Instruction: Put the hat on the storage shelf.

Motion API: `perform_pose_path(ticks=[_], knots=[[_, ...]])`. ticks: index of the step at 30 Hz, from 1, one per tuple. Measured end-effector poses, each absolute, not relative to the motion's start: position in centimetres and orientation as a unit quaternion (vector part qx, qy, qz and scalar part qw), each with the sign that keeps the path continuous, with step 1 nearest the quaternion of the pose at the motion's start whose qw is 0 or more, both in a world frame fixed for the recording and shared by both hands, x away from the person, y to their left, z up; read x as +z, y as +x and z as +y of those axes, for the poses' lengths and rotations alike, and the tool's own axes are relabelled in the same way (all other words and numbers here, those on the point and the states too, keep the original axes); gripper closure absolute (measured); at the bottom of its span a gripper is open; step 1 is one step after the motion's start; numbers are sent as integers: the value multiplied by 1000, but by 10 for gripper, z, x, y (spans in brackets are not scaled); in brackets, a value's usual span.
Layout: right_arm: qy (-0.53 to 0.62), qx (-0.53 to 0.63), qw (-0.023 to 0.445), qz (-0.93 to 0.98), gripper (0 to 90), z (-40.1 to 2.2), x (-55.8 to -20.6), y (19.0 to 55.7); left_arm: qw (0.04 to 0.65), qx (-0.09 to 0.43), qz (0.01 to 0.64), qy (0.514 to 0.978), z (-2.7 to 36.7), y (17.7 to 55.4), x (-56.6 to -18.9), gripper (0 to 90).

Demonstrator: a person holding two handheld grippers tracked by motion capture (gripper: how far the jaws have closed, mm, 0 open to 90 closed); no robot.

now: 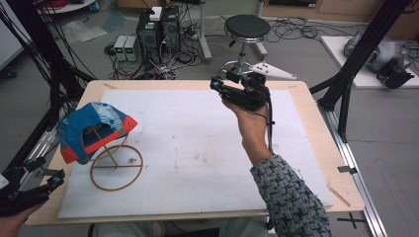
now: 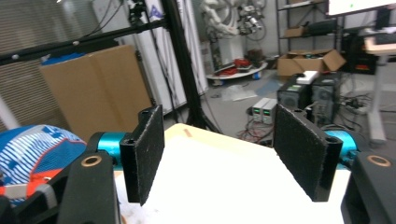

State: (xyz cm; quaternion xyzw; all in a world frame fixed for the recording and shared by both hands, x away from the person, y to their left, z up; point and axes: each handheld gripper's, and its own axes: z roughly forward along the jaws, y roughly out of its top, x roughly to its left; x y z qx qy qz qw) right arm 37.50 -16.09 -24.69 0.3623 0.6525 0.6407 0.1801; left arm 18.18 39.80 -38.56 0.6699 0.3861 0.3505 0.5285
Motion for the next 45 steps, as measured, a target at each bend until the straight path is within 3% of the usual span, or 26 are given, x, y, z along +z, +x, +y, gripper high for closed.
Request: perform_pose_path(ticks=[22,34,45], knots=[[435,621,249,603,210,-277,-288,336,532,337,376,680,390,186,-387,258],[463,609,270,585,188,-314,-323,310,534,327,369,687,384,188,-388,257],[495,602,261,569,190,-337,-363,289,537,320,367,689,381,189,-390,256]])
